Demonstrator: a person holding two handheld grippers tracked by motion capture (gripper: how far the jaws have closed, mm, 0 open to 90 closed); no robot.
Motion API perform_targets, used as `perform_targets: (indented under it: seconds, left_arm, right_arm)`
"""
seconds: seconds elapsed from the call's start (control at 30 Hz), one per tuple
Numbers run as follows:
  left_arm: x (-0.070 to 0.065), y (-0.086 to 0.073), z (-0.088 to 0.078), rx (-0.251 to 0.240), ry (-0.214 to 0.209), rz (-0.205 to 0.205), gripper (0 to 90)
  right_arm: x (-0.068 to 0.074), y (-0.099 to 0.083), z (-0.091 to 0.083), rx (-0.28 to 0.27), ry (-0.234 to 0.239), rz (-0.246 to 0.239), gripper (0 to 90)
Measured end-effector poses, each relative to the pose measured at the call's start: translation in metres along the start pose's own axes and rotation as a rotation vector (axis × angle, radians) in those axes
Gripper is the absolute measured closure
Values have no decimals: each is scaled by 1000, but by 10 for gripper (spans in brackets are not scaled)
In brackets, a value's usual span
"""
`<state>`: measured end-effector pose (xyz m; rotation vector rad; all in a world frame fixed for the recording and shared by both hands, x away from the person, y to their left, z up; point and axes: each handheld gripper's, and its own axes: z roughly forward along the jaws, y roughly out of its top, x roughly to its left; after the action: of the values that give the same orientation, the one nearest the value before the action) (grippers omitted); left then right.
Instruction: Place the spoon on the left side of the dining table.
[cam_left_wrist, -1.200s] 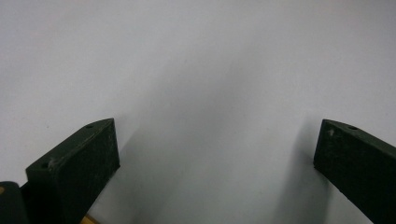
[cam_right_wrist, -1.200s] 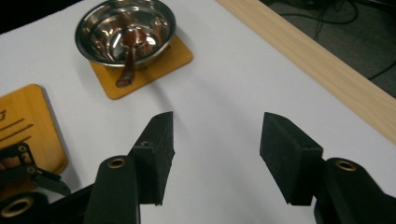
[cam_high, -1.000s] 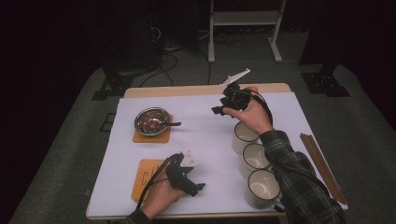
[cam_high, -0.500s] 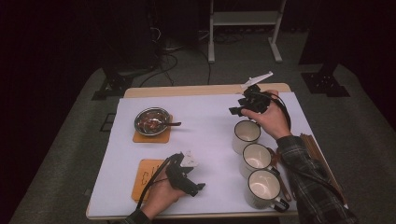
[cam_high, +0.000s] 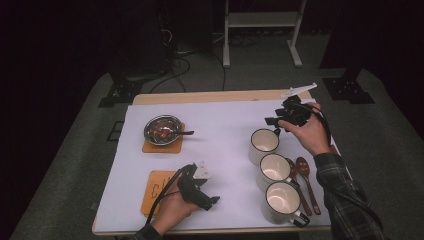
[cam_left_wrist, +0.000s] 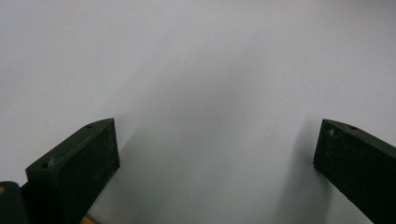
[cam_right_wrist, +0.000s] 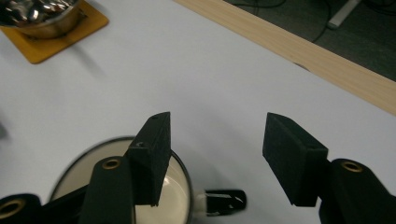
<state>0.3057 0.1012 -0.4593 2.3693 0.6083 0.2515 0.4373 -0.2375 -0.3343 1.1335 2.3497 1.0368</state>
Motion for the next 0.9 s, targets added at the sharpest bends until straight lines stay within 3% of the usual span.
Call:
perform_targets:
  seconds: [0.6, 0.9]
  left_arm:
    - [0, 0, 0, 1, 0, 0, 0]
    - [0, 0, 0, 4, -1, 0, 0]
  right_arm:
    - [-36, -54, -13, -11, -62, 102, 407]
    - [-50, -80, -6, 2, -82, 152, 407]
